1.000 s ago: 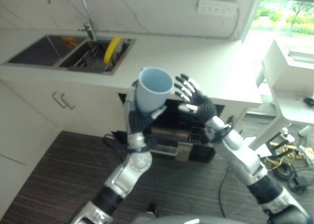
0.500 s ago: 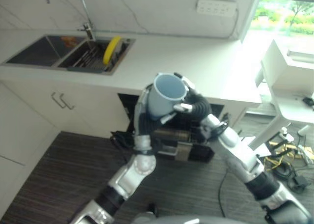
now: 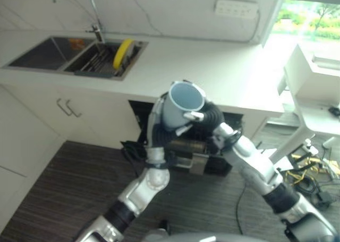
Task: Place the dishes in the dishwasher.
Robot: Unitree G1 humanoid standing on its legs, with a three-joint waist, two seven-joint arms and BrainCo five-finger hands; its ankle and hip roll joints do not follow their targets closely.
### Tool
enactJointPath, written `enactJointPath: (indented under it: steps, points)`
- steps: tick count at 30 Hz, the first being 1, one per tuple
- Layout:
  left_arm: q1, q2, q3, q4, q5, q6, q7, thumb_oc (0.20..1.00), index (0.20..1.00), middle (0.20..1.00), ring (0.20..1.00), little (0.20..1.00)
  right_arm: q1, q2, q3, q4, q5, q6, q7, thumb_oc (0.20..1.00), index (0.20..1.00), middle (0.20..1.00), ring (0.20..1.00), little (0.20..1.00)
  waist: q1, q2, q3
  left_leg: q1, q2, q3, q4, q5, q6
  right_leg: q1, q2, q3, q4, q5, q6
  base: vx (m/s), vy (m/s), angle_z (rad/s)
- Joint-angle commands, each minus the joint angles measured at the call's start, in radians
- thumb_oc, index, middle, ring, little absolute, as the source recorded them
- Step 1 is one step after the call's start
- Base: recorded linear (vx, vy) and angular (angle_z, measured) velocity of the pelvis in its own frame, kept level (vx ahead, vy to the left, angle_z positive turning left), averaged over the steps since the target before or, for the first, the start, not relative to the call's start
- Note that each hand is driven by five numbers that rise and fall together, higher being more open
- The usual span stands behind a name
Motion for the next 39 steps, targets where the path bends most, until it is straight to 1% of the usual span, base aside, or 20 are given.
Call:
enactJointPath:
  steps: [1, 6, 10, 11, 12, 13, 17, 21, 22, 24, 25, 26, 27, 28, 31, 34, 39]
  points:
    - [-0.107, 0.005, -0.068, 0.049, 0.064, -0.064, 0.0, 0.2, 0.2, 0.2, 0.2, 0.2, -0.095, 0.042, 0.009, -0.019, 0.015, -0.025, 0.029, 1.0, 1.0, 1.0, 1.0, 1.0, 0.026, -0.016, -0.016, 0.054, 0.046, -0.004, 0.015, -0.131, -0.029, -0.048, -0.098, -0.021, 0.06, -0.01, 0.085, 0.0, 0.0, 0.0]
    - [-0.115, 0.001, -0.072, 0.057, 0.066, -0.061, 0.003, 0.2, 0.2, 0.2, 0.2, 0.2, -0.099, 0.042, 0.019, -0.005, 0.013, -0.002, 0.043, 1.0, 1.0, 1.0, 1.0, 1.0, 0.026, -0.018, -0.014, 0.055, 0.046, -0.004, 0.015, -0.131, -0.027, -0.047, -0.098, -0.021, 0.061, -0.011, 0.083, 0.0, 0.0, 0.0]
    - [-0.115, 0.005, -0.071, 0.056, 0.063, -0.061, -0.005, 0.2, 0.2, 0.2, 0.2, 0.2, -0.096, 0.04, 0.02, 0.001, 0.011, -0.013, 0.047, 1.0, 1.0, 1.0, 1.0, 1.0, 0.028, -0.019, -0.014, 0.055, 0.045, -0.006, 0.016, -0.132, -0.027, -0.047, -0.098, -0.022, 0.062, -0.011, 0.083, 0.0, 0.0, 0.0]
    - [-0.112, 0.006, -0.073, 0.056, 0.064, -0.062, -0.009, 0.2, 0.2, 0.2, 0.2, 0.2, -0.097, 0.038, 0.018, -0.002, 0.008, -0.017, 0.049, 0.774, 0.774, 0.774, 0.774, 0.774, 0.028, -0.02, -0.014, 0.054, 0.045, -0.007, 0.016, -0.132, -0.027, -0.047, -0.098, -0.023, 0.062, -0.012, 0.082, 0.0, 0.0, 0.0]
    - [-0.11, 0.007, -0.076, 0.055, 0.068, -0.063, -0.009, 0.2, 0.2, 0.2, 0.2, 0.2, -0.097, 0.038, 0.019, -0.004, 0.003, -0.027, 0.047, 0.231, 0.231, 0.231, 0.231, 0.231, 0.029, -0.02, -0.013, 0.055, 0.045, -0.007, 0.017, -0.133, -0.026, -0.047, -0.098, -0.022, 0.063, -0.012, 0.082, 0.0, 0.0, 0.0]
    - [-0.11, 0.006, -0.076, 0.057, 0.069, -0.065, -0.01, 0.2, 0.2, 0.2, 0.2, 0.2, -0.098, 0.04, 0.02, -0.004, 0.001, -0.031, 0.044, 0.2, 0.2, 0.2, 0.2, 0.2, 0.03, -0.02, -0.012, 0.055, 0.045, -0.007, 0.017, -0.133, -0.026, -0.047, -0.098, -0.022, 0.063, -0.012, 0.082, 0.01, -0.008, 0.03]
    - [-0.108, 0.005, -0.086, 0.057, 0.064, -0.051, -0.021, 0.2, 0.2, 0.2, 0.2, 0.2, -0.104, 0.046, 0.027, -0.003, 0.002, -0.05, 0.038, 0.2, 0.2, 0.2, 0.2, 0.2, 0.031, -0.019, -0.012, 0.056, 0.045, -0.007, 0.018, -0.133, -0.026, -0.046, -0.098, -0.022, 0.065, -0.014, 0.081, 0.0, 0.0, 0.0]
    - [-0.104, 0.006, -0.093, 0.063, 0.075, -0.047, -0.03, 0.2, 0.2, 0.2, 0.2, 0.2, -0.112, 0.049, 0.025, -0.007, -0.037, -0.076, 0.029, 0.2, 0.2, 0.2, 0.2, 0.2, 0.032, -0.018, -0.011, 0.055, 0.045, -0.008, 0.02, -0.134, -0.025, -0.046, -0.098, -0.022, 0.066, -0.015, 0.081, 0.0, 0.0, 0.0]
    - [-0.105, 0.007, -0.099, 0.063, 0.079, -0.037, -0.034, 0.2, 0.2, 0.2, 0.2, 0.2, -0.129, 0.044, 0.027, -0.008, -0.129, -0.158, -0.011, 0.2, 0.2, 0.2, 0.2, 0.2, 0.033, -0.016, -0.011, 0.054, 0.044, -0.008, 0.021, -0.135, -0.024, -0.047, -0.098, -0.02, 0.067, -0.016, 0.08, 0.0, 0.0, 0.0]
    - [-0.107, 0.009, -0.109, 0.066, 0.082, -0.031, -0.03, 0.2, 0.2, 0.2, 0.2, 0.2, -0.138, 0.042, 0.022, -0.018, -0.156, -0.196, -0.037, 0.2, 0.2, 0.2, 0.2, 0.2, 0.033, -0.014, -0.01, 0.054, 0.044, -0.008, 0.021, -0.136, -0.024, -0.047, -0.098, -0.02, 0.067, -0.017, 0.081, 0.0, 0.0, 0.0]
    - [-0.11, 0.01, -0.113, 0.068, 0.085, -0.026, -0.031, 0.2, 0.2, 0.2, 0.2, 0.2, -0.141, 0.042, 0.019, -0.025, -0.152, -0.203, -0.043, 0.2, 0.2, 0.2, 0.2, 0.2, 0.033, -0.013, -0.01, 0.053, 0.044, -0.009, 0.023, -0.138, -0.025, -0.047, -0.098, -0.02, 0.067, -0.018, 0.081, 0.0, 0.0, 0.0]
    - [-0.111, 0.011, -0.115, 0.067, 0.083, -0.02, -0.035, 0.2, 0.2, 0.2, 0.2, 0.2, -0.141, 0.042, 0.015, -0.033, -0.15, -0.194, -0.045, 0.2, 0.2, 0.2, 0.2, 0.2, 0.033, -0.012, -0.01, 0.052, 0.044, -0.009, 0.025, -0.14, -0.025, -0.048, -0.099, -0.02, 0.069, -0.019, 0.082, 0.0, 0.0, 0.0]
    - [-0.113, 0.013, -0.12, 0.062, 0.084, -0.009, -0.041, 0.661, 0.661, 0.661, 0.661, 0.661, -0.148, 0.045, 0.017, -0.038, -0.132, -0.172, -0.057, 0.2, 0.2, 0.2, 0.2, 0.2, 0.033, -0.011, -0.009, 0.053, 0.044, -0.008, 0.026, -0.141, -0.024, -0.047, -0.099, -0.02, 0.07, -0.021, 0.081, 0.0, 0.0, 0.0]
    - [-0.111, 0.014, -0.121, 0.065, 0.079, -0.006, -0.045, 1.0, 1.0, 1.0, 1.0, 1.0, -0.152, 0.049, 0.021, -0.033, -0.108, -0.174, -0.08, 0.2, 0.2, 0.2, 0.2, 0.2, 0.034, -0.009, -0.008, 0.055, 0.045, -0.006, 0.025, -0.14, -0.024, -0.044, -0.098, -0.02, 0.069, -0.022, 0.08, 0.0, 0.0, 0.0]
    - [-0.106, 0.015, -0.121, 0.074, 0.073, -0.005, -0.049, 1.0, 1.0, 1.0, 1.0, 1.0, -0.146, 0.058, 0.015, -0.025, -0.105, -0.201, -0.122, 0.2, 0.2, 0.2, 0.2, 0.2, 0.033, -0.006, -0.009, 0.056, 0.046, -0.004, 0.024, -0.139, -0.024, -0.044, -0.099, -0.021, 0.069, -0.022, 0.08, 0.0, 0.0, 0.0]
    - [-0.092, 0.019, -0.113, 0.079, 0.082, 0.011, -0.024, 1.0, 1.0, 1.0, 1.0, 1.0, -0.115, 0.068, -0.021, -0.006, -0.074, -0.257, -0.192, 0.2, 0.2, 0.2, 0.2, 0.2, 0.029, -0.001, -0.01, 0.058, 0.05, -0.003, 0.024, -0.137, -0.025, -0.043, -0.097, -0.021, 0.072, -0.026, 0.077, 0.01, 0.002, 0.0]
    - [-0.069, 0.029, -0.083, 0.078, 0.083, 0.036, -0.009, 1.0, 1.0, 1.0, 1.0, 1.0, -0.051, 0.069, -0.07, 0.002, -0.073, -0.302, -0.203, 0.2, 0.2, 0.2, 0.2, 0.2, 0.02, 0.006, -0.007, 0.061, 0.052, 0.0, 0.023, -0.134, -0.026, -0.04, -0.094, -0.018, 0.073, -0.029, 0.074, 0.01, 0.001, 0.0]
